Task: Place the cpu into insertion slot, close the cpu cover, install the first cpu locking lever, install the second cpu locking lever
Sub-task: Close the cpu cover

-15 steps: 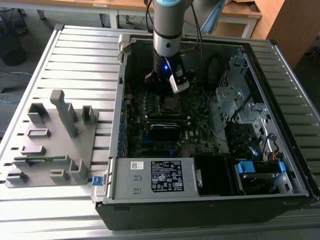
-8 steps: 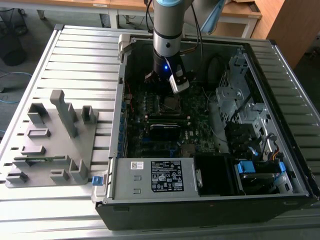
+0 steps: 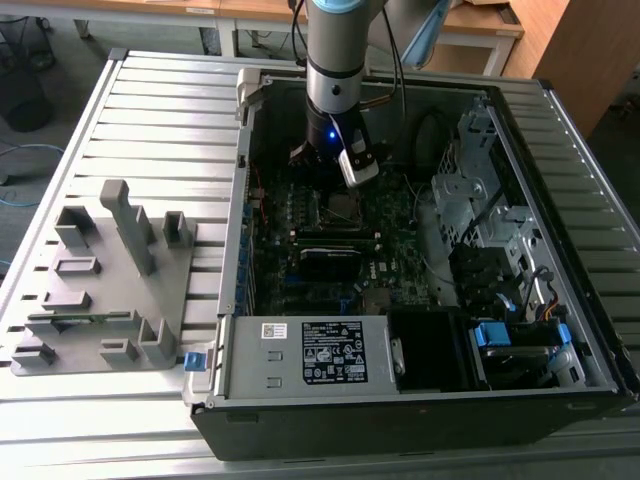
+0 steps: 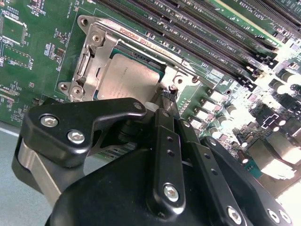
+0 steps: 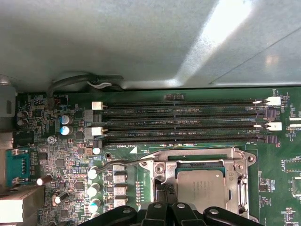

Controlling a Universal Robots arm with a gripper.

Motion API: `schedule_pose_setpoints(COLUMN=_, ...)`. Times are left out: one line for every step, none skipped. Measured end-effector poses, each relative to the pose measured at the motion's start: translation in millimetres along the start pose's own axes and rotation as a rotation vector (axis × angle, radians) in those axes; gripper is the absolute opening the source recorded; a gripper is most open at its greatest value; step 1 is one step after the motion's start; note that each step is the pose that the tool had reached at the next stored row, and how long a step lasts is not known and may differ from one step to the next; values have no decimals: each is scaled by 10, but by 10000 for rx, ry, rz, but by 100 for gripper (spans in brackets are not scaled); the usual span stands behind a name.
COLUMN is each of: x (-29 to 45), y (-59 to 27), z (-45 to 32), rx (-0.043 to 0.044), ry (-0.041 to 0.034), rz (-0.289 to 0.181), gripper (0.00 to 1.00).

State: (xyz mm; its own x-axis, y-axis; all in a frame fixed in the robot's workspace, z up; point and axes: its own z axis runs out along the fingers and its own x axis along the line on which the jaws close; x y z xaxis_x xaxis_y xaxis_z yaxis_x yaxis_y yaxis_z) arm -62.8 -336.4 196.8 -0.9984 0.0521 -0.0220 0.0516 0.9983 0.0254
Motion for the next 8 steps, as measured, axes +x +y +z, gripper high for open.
schedule_pose_setpoints(x=0, y=0, z=-5, rx=-3, ry=-2, rz=0, gripper=11)
schedule_pose_setpoints(x=-1, y=2, z=-11, rx=-11, ry=-6, rz=0, gripper=11)
schedule_pose_setpoints(x=-2, y=4, z=-20, rx=-20, ry=-11, rz=1, gripper=11)
schedule_pose_setpoints(x=-3, y=5, z=-31, rx=-23, ry=-13, rz=0, gripper=11)
schedule_pose_setpoints(x=-2, y=3, z=-49, rx=-4, ry=-2, rz=0, gripper=11)
schedule_pose_setpoints(x=-2, y=2, z=-64, rx=-3, ry=-2, rz=0, gripper=11)
schedule_pose_setpoints(x=-2, y=3, z=-80, rx=-4, ry=-2, rz=0, gripper=11)
schedule_pose_setpoints(x=-3, y=3, z=-97, rx=-3, ry=-2, rz=0, gripper=11)
